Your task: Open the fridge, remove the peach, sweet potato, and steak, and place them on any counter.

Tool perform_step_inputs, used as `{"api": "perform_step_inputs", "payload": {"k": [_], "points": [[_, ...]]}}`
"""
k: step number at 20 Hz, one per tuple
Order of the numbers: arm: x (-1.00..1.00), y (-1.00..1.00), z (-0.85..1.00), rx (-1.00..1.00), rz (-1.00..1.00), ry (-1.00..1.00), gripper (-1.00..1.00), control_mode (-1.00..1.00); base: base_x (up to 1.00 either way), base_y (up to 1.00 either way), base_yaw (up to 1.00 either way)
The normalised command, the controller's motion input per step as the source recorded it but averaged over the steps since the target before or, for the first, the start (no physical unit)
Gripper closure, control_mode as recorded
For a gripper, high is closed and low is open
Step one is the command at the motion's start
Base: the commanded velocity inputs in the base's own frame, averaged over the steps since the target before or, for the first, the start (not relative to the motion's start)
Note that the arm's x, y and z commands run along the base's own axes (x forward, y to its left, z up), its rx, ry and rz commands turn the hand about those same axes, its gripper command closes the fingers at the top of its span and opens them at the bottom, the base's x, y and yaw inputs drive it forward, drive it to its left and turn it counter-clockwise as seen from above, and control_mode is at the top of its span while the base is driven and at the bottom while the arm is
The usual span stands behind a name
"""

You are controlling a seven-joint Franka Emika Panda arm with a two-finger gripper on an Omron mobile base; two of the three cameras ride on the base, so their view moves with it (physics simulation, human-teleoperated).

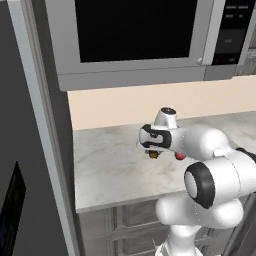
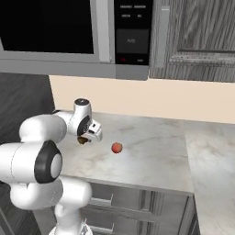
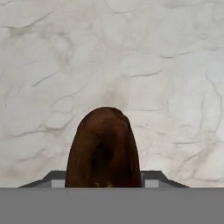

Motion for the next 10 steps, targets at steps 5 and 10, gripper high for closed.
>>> {"api": "perform_step_inputs", "payload": {"k": [5, 10], "points": [[0.33, 0.03, -0.72, 0.0, 0.0, 0.03, -1.0, -1.0, 0.0, 0.0, 0.0], [0.08, 0.01, -0.33, 0.0, 0.0, -0.03, -1.0, -1.0, 0.0, 0.0, 0.0]]}}
